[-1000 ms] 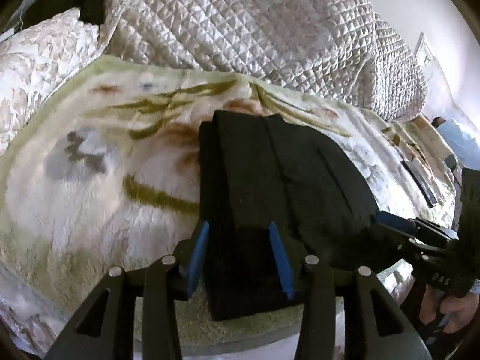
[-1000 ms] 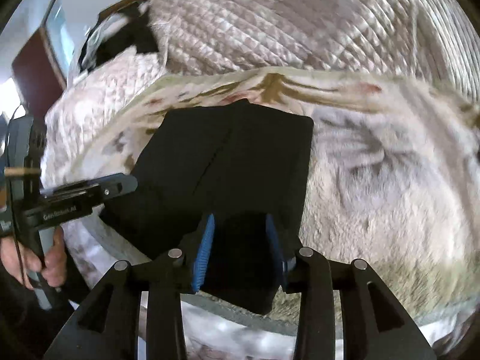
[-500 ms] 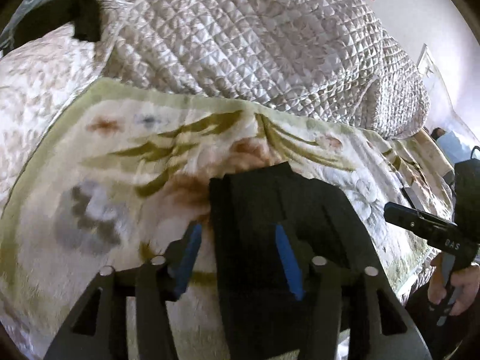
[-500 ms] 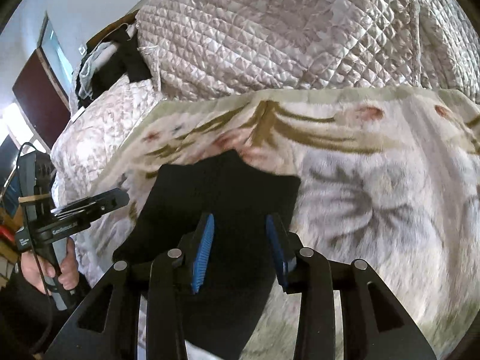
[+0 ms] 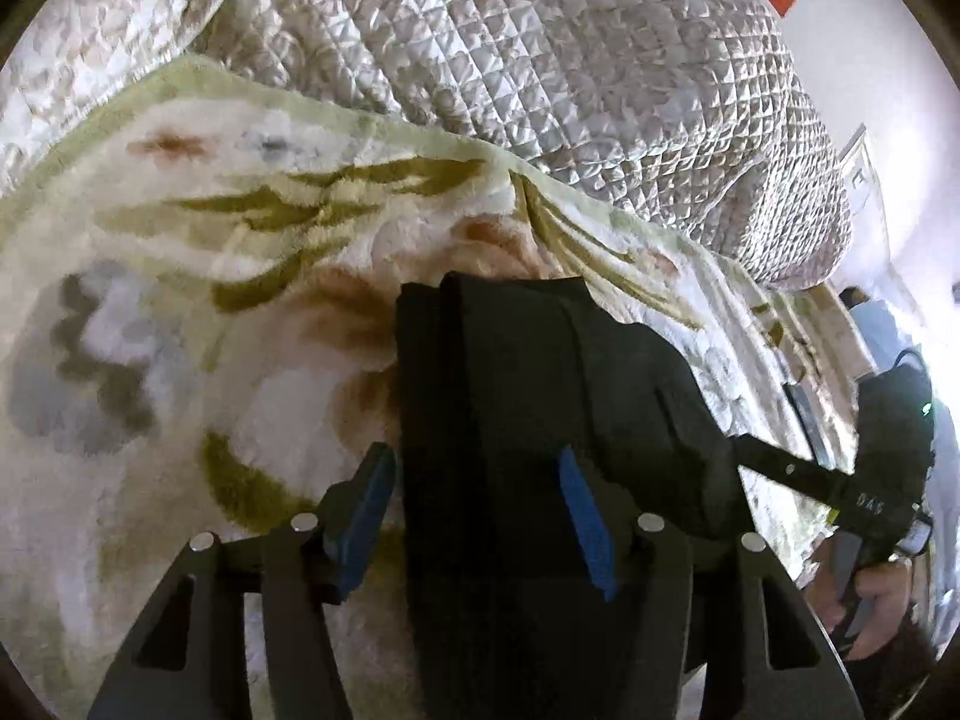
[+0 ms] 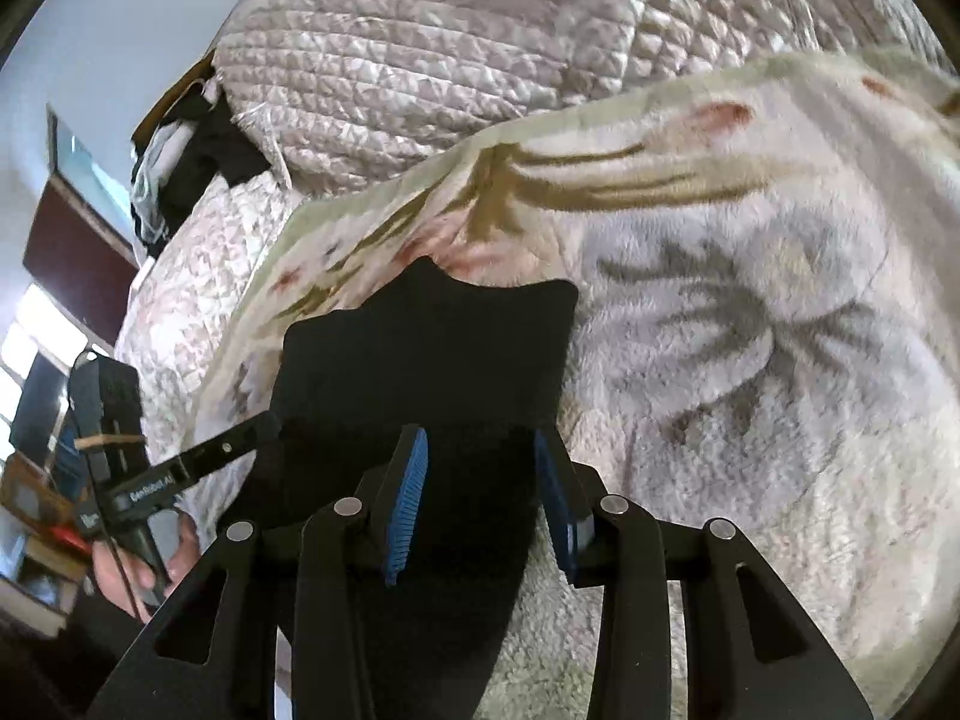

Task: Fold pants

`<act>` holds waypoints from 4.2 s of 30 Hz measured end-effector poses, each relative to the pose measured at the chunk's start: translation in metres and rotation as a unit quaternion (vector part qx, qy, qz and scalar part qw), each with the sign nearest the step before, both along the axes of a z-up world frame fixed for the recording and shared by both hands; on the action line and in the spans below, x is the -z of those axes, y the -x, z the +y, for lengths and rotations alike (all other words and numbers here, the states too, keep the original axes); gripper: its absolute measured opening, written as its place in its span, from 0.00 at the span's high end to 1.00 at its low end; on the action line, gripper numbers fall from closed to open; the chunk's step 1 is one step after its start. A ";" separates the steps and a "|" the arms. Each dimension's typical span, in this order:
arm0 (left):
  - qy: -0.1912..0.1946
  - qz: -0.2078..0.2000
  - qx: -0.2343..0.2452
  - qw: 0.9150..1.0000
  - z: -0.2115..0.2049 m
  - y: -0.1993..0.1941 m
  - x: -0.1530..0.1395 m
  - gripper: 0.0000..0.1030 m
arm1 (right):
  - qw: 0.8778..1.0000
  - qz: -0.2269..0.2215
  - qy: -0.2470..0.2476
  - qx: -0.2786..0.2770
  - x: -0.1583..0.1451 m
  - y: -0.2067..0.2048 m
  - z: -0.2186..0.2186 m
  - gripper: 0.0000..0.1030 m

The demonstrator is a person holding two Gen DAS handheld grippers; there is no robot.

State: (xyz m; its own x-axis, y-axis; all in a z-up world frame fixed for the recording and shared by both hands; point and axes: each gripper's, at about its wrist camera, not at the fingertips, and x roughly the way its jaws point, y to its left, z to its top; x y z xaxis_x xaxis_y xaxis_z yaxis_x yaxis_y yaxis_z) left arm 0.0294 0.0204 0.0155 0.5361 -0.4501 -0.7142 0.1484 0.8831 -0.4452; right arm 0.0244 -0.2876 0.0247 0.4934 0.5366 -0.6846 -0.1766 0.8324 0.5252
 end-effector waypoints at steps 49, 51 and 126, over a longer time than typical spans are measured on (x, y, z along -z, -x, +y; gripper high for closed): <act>-0.035 -0.049 -0.006 0.998 -0.024 -0.008 -0.048 0.76 | 0.999 -0.035 -0.029 -0.029 -0.040 -0.017 0.034 0.83; -0.046 -0.060 -0.005 0.997 -0.021 -0.019 -0.057 0.76 | 0.998 -0.040 -0.034 -0.031 -0.046 -0.032 0.038 0.83; -0.126 -0.056 -0.049 0.989 0.014 -0.085 -0.036 0.62 | 0.986 -0.095 0.129 -0.050 -0.036 -0.093 0.075 1.00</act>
